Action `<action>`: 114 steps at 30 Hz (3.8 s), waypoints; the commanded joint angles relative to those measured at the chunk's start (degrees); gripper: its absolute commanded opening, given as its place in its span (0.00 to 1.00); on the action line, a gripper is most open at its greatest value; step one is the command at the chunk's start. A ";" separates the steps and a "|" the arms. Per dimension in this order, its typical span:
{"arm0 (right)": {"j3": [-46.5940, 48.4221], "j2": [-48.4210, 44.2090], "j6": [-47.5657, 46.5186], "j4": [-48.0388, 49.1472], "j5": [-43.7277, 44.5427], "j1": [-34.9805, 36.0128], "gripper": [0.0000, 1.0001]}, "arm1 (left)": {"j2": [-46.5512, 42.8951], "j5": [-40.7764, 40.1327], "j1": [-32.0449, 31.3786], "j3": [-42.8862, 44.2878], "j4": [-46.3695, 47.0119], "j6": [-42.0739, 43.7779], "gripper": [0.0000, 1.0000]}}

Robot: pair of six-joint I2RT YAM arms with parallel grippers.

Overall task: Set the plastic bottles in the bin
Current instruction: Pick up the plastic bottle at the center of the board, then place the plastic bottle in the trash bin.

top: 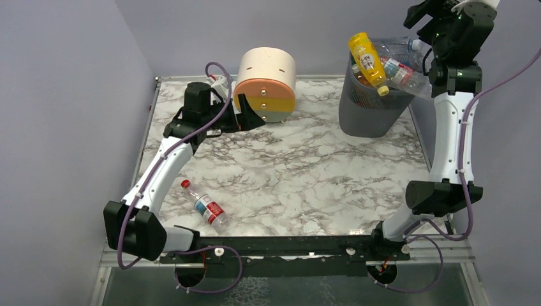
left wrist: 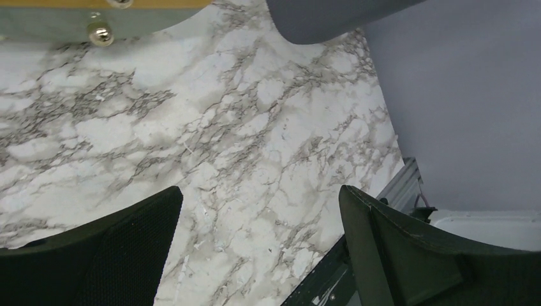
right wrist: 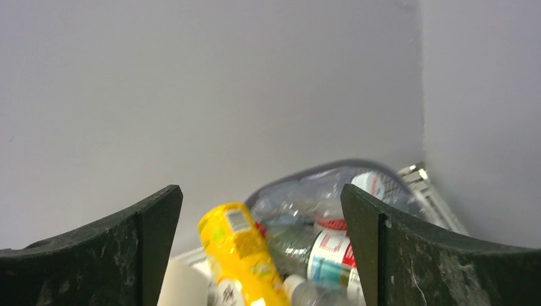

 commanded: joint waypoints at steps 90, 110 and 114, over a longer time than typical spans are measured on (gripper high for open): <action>-62.49 -25.35 3.95 12.55 -45.87 23.07 1.00 | 14.51 -34.51 -15.13 8.10 -36.81 -50.20 0.66; -70.64 -25.82 5.51 20.16 -19.52 46.45 1.00 | 12.84 -19.17 -14.99 7.58 -24.59 -58.06 0.68; -69.92 -24.07 6.55 19.51 -16.36 46.97 1.00 | 11.55 -18.57 -14.99 6.54 -23.39 -59.05 0.68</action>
